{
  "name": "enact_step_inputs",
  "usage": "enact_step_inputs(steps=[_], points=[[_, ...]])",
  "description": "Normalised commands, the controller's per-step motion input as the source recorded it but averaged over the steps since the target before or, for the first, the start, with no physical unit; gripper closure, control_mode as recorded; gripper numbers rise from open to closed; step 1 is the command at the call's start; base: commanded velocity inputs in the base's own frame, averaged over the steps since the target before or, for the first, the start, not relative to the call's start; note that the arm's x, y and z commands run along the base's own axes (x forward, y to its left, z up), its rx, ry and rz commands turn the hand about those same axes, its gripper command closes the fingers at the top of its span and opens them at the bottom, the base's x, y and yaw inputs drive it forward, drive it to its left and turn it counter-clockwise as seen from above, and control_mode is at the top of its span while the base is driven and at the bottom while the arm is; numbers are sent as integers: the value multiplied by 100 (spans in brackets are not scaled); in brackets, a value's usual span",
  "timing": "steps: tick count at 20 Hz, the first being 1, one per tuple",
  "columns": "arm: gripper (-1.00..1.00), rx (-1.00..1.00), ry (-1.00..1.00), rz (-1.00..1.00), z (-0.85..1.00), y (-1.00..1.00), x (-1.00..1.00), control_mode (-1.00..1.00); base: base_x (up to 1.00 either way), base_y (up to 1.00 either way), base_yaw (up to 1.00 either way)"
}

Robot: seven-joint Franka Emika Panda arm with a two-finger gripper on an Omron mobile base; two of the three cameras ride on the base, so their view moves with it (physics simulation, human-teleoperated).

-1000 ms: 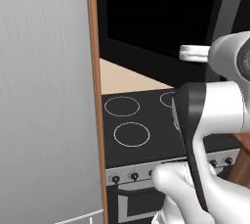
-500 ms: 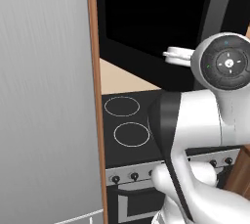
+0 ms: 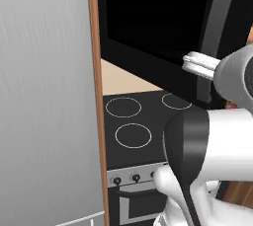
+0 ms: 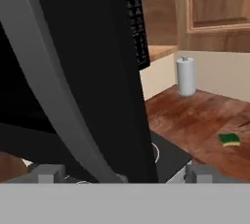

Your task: Place the sponge inside the microwave to prepare for sanitizing.

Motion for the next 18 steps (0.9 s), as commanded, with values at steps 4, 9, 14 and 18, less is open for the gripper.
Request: enact_step_inputs(steps=[4, 9, 14, 18], points=[[-100, 38, 0, 7, 11, -42, -27, -100, 0, 0, 0], [-100, 56, 0, 21, 7, -48, -21, -100, 0, 0, 0], [-100, 60, -8, 24, 0, -44, -9, -100, 0, 0, 0], [-100, 56, -4, 24, -2, -37, 19, -100, 0, 0, 0]])
